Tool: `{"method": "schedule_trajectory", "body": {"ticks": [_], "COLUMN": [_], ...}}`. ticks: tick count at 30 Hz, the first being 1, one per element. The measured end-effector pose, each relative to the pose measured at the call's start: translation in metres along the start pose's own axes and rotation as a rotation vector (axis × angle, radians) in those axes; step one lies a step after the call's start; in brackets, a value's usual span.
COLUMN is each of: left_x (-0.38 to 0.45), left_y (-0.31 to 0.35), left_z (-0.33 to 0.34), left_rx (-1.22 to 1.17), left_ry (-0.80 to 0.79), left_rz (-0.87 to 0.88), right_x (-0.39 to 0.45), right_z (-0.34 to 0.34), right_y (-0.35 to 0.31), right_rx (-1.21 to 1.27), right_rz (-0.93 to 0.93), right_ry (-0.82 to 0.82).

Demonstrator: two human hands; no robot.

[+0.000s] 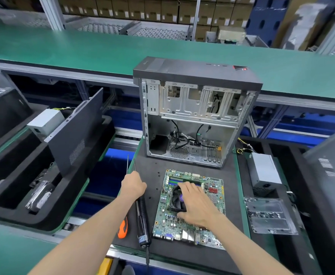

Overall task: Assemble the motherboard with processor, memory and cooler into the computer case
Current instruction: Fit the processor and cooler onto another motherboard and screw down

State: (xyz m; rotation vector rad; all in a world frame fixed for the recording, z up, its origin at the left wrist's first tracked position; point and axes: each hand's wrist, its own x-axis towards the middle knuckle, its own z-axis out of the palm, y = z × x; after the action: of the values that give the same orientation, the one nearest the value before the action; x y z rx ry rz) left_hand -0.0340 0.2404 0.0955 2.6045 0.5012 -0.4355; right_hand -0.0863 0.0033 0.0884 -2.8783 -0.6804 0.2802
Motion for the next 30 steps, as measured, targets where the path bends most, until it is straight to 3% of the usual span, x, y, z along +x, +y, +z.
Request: {"method": "schedule_trajectory", "body": {"ticks": [11, 16, 19, 22, 30], "left_x": [0.006, 0.012, 0.016, 0.015, 0.022], "left_y": [0.005, 0.009, 0.008, 0.003, -0.008], "left_z": [-0.004, -0.012, -0.005, 0.004, 0.021], "left_rx": [0.269, 0.535, 0.490, 0.432, 0.371], "left_ry": [-0.008, 0.012, -0.127, -0.266, -0.217], "left_rz": [0.113, 0.391, 0.578, 0.568, 0.589], "right_x": [0.003, 0.004, 0.007, 0.009, 0.009], "right_z": [0.002, 0.004, 0.002, 0.000, 0.002], "right_y": [0.002, 0.004, 0.005, 0.005, 0.004], "right_rx": [0.032, 0.062, 0.064, 0.071, 0.164], "right_rz": [-0.003, 0.002, -0.005, -0.009, 0.005], "right_ry": [0.008, 0.011, 0.010, -0.005, 0.000]}}
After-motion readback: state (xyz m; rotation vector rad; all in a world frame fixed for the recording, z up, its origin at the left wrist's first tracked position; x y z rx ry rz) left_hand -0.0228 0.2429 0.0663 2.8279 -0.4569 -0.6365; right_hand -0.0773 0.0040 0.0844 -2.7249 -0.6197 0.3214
